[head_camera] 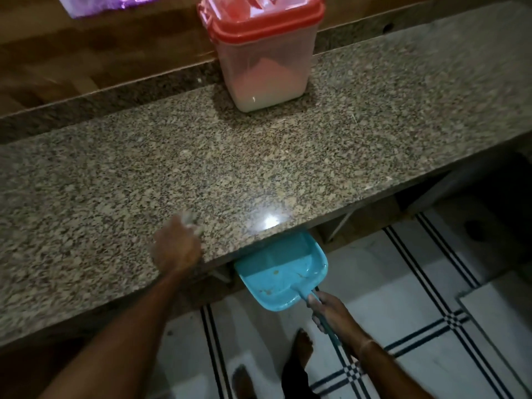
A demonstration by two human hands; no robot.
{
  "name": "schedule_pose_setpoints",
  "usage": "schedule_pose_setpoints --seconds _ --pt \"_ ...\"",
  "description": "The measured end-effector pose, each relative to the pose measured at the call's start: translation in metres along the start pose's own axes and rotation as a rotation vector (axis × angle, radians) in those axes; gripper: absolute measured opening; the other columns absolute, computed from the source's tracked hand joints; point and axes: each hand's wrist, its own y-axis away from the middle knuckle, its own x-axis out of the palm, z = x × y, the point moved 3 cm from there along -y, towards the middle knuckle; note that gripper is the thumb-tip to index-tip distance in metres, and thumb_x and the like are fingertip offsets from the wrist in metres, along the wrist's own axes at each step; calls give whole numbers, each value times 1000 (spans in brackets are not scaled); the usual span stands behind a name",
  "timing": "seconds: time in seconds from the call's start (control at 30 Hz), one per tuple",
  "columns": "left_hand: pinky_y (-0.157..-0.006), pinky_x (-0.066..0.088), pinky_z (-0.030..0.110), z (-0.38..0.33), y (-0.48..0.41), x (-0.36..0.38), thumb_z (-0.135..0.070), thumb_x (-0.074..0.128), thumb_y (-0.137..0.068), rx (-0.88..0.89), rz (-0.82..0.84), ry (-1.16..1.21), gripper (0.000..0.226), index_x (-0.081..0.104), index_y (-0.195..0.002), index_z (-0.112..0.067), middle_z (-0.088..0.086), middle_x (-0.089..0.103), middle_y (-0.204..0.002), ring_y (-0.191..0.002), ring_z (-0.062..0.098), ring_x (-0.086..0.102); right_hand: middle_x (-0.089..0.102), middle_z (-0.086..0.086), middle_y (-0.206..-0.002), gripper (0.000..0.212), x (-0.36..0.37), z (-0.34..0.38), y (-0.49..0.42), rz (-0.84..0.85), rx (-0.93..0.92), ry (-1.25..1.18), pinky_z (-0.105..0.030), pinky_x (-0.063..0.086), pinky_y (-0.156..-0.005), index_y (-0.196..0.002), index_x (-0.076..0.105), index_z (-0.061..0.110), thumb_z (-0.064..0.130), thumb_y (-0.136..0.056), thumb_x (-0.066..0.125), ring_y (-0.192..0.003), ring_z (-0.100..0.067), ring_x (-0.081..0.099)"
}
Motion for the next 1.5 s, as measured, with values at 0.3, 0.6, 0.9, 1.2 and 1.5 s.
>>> schedule_pose_setpoints --seconds 0.3,0.6,0.9,1.2,1.5 --pt "-62 36 29 -109 56 31 -28 45 -106 435 18 179 14 57 -101 -23 -5 58 -88 -72 14 54 58 1 -67 26 -13 -16 -1 -11 14 -31 -22 42 -51 -96 66 18 39 -105 54 -55 -10 53" --pt "-68 57 41 -68 -17 18 -42 58 -95 80 -57 -41 24 51 -105 -21 4 64 -92 -76 23 61 64 -2 -76 23 -51 -11 -15 -40 5 22 -29 46 -62 -90 65 16 30 -104 54 -69 -15 58" --pt "-65 54 33 -185 34 64 -40 46 -100 376 19 43 17 54 -103 -26 -7 58 -92 -75 12 56 61 -4 -74 23 -61 -2 -45 -78 -9 66 -23 44 -55 -86 62 15 24 -105 53 -58 -10 53" --pt "-81 55 52 -73 -88 11 -38 66 -94 -189 -100 94 55 36 -137 -20 19 55 -120 -95 34 60 61 -7 -75 22 -62 16 -51 -84 -18 42 -23 45 -58 -93 65 9 22 -106 54 -62 -12 54" --pt "-89 49 40 -195 -58 64 -28 61 -97 566 154 8 33 56 -129 -24 7 62 -115 -99 25 58 63 -4 -72 27 -33 13 -50 -217 69 -9 -20 46 -54 -87 63 10 25 -107 53 -58 -10 57"
